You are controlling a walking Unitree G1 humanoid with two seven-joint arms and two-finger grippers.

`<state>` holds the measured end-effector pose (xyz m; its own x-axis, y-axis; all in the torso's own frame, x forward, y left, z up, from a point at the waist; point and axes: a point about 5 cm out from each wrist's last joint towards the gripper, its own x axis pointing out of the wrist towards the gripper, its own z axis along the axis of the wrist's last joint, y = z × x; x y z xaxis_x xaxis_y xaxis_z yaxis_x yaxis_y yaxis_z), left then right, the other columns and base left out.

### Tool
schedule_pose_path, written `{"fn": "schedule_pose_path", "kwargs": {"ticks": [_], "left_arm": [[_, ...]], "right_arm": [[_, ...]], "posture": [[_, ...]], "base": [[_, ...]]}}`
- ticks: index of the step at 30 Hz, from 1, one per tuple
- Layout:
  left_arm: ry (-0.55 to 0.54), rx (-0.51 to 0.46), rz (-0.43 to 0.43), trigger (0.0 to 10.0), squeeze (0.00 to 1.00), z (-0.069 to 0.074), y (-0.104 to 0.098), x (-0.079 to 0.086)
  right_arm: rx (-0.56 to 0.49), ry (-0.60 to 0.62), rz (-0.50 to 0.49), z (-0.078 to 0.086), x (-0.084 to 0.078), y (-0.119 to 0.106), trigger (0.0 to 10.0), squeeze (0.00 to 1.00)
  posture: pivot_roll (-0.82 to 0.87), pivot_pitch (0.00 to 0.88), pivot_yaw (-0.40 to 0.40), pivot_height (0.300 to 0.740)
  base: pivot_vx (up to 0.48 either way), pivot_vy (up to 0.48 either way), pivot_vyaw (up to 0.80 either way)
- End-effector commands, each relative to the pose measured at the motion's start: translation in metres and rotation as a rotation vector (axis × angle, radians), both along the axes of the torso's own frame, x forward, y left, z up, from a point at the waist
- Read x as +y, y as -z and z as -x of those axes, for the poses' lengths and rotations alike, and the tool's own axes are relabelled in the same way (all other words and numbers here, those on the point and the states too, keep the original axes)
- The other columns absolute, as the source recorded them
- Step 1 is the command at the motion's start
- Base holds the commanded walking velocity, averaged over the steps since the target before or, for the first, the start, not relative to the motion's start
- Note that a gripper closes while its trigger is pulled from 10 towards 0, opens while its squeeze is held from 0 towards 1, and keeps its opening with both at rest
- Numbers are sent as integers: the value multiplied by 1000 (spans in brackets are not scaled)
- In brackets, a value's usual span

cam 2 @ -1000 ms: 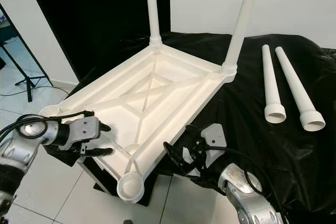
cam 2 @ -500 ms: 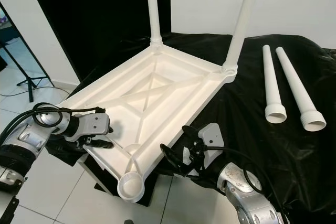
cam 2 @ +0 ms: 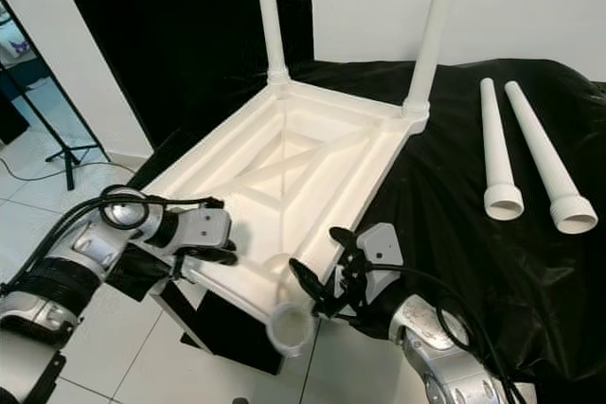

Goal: Building children table

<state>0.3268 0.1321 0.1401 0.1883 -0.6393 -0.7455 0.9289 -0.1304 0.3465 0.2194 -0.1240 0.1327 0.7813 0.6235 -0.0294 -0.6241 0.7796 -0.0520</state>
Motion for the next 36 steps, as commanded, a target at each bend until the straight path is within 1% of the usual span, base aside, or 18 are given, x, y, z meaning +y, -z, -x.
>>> {"fn": "schedule_pose_path", "kwargs": {"ticks": [1, 3, 8, 13, 15, 17, 20, 22, 23, 24, 29, 30, 31, 32, 33, 34, 35, 36], "left_arm": [[-159, -83, 62, 0, 0, -10, -3, 8], [-264, -102, 89, 0, 0, -16, -3, 8], [-328, -115, 96, 0, 0, -16, -2, 9], [-383, -118, 99, 0, 0, -11, 1, 10], [-487, -116, 104, 0, 0, -6, 6, 11], [-506, -111, 110, 0, 0, -5, 7, 11], [-545, -114, 146, 0, 0, -5, 8, -5], [-545, -114, 146, 0, 0, -5, 8, -5], [-555, -146, 167, 0, 0, -8, 6, -17], [-552, -154, 173, 0, 0, -8, 6, -21], [-589, -164, 200, 0, 0, -13, 3, -31], [-603, -168, 208, 627, 0, -16, 2, -32], [-611, -170, 210, 0, 0, -18, 0, -32], [-624, -180, 213, 353, 0, -21, -2, -32], [-646, -185, 219, 7922, 0, -25, -4, -30], [-661, -188, 220, 10000, 0, -27, -5, -29], [-661, -188, 220, 10000, 0, -27, -5, -29], [-664, -187, 219, 10000, 145, -28, -6, -27]], "right_arm": [[-11, 0, -2, -1, 3, -2, 10000, 0], [-18, 11, -11, -4, 4, -4, 10000, 0], [-22, 14, -14, -5, 5, -5, 10000, 0], [-21, 15, -18, -5, 6, -5, 10000, 0], [-26, 18, -20, -8, 6, -6, 10000, 0], [-27, 18, -20, -8, 6, -7, 10000, 0], [-31, 15, -23, -11, 8, -7, 10000, 0], [-31, 15, -23, -11, 8, -7, 10000, 0], [-35, 10, -25, -13, 10, -8, 10000, 0], [-36, 9, -26, -14, 10, -8, 10000, 0], [-40, 5, -28, -15, 11, -9, 10000, 0], [-42, 4, -28, -15, 12, -9, 10000, 0], [-42, 5, -28, -16, 12, -9, 10000, 0], [-44, 6, -27, -16, 13, -9, 10000, 0], [-50, 12, -24, -16, 12, -9, 10000, 0], [-53, 16, -22, -16, 12, -9, 10000, 0], [-53, 16, -22, -16, 12, -9, 10000, 0], [-58, 28, -21, -17, 11, -9, 10000, 0]], "posture": [[-17, 0, 87, 740], [-14, 0, 87, 740], [-12, 0, 85, 740], [-6, 0, 80, 740], [3, 0, 76, 740], [3, 0, 76, 740], [17, 0, 68, 740], [17, 0, 68, 740], [20, 0, 66, 740], [20, 0, 66, 740], [16, 0, 68, 740], [14, 0, 70, 740], [10, 0, 73, 740], [9, 0, 75, 740], [6, 0, 77, 740], [4, 0, 80, 740], [4, 0, 80, 740], [0, 0, 82, 740]], "base": [[0, 0, 0], [0, 0, 0], [0, 0, 0], [0, 0, 0], [0, 0, 0], [0, 0, 0], [0, 0, 0], [0, 0, 0], [0, 0, 0], [0, 0, 0], [0, 0, 0], [0, 0, 0], [0, 0, 0], [0, 0, 0], [0, 0, 0], [0, 0, 0], [0, 0, 0], [0, 0, 0]]}}
